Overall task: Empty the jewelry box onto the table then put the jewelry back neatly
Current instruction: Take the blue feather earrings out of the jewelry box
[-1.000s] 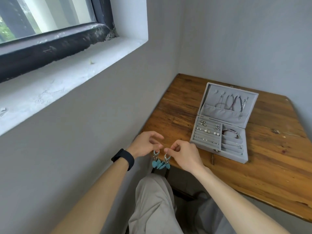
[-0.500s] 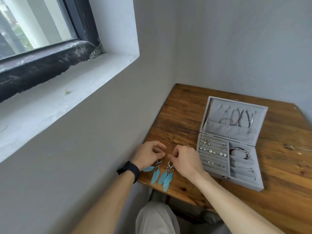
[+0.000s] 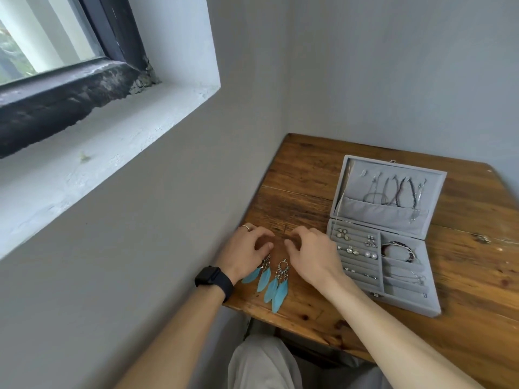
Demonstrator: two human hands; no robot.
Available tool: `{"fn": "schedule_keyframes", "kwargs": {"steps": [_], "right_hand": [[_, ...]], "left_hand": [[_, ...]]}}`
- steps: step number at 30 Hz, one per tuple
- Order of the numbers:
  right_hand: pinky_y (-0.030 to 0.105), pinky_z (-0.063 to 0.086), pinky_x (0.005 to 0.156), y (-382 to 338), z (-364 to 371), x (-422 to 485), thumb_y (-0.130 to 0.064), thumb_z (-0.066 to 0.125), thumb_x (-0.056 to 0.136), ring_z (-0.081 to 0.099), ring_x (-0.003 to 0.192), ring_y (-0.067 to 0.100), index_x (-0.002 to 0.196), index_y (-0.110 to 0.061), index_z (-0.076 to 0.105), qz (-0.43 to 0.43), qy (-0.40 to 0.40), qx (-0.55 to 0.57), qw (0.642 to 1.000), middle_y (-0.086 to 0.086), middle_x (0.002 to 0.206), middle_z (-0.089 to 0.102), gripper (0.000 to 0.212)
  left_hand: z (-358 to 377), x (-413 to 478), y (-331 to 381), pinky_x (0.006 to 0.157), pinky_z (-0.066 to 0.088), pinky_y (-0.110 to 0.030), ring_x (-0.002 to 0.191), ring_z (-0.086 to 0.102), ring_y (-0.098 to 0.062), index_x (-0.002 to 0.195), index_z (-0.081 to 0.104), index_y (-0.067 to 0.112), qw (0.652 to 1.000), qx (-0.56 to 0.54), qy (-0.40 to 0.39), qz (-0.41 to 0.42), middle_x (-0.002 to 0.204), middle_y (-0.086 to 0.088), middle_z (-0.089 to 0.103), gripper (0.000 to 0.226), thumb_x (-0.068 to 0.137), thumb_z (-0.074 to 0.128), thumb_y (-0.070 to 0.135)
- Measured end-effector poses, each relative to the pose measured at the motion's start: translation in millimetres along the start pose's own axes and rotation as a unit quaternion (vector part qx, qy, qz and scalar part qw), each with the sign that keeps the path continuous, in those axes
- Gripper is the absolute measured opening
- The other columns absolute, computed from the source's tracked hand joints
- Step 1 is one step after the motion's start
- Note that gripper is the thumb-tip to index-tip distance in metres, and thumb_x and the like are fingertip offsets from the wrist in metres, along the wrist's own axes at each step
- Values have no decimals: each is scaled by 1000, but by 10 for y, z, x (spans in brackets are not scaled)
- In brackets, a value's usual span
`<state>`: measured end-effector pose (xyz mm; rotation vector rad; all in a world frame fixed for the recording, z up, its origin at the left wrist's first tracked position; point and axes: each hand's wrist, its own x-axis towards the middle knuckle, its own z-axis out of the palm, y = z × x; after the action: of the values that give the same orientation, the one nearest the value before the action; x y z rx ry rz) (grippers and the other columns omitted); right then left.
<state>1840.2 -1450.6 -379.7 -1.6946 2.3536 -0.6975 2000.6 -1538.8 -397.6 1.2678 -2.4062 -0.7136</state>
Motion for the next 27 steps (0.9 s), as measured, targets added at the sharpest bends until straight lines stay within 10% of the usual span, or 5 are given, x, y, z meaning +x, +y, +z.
{"fn": "schedule_keyframes", "kwargs": {"steps": [27], "right_hand": [[31,54,86,2,354,-674,-39,49,101,59,112,14,131,-31,62,-23,10,-1,1000,-13,131,60,34]], "left_hand": [[169,-528,-38,85,49,-25,109,52,-8,124,66,35,991,118,62,10,120,12,62,32,100,46,46]]}}
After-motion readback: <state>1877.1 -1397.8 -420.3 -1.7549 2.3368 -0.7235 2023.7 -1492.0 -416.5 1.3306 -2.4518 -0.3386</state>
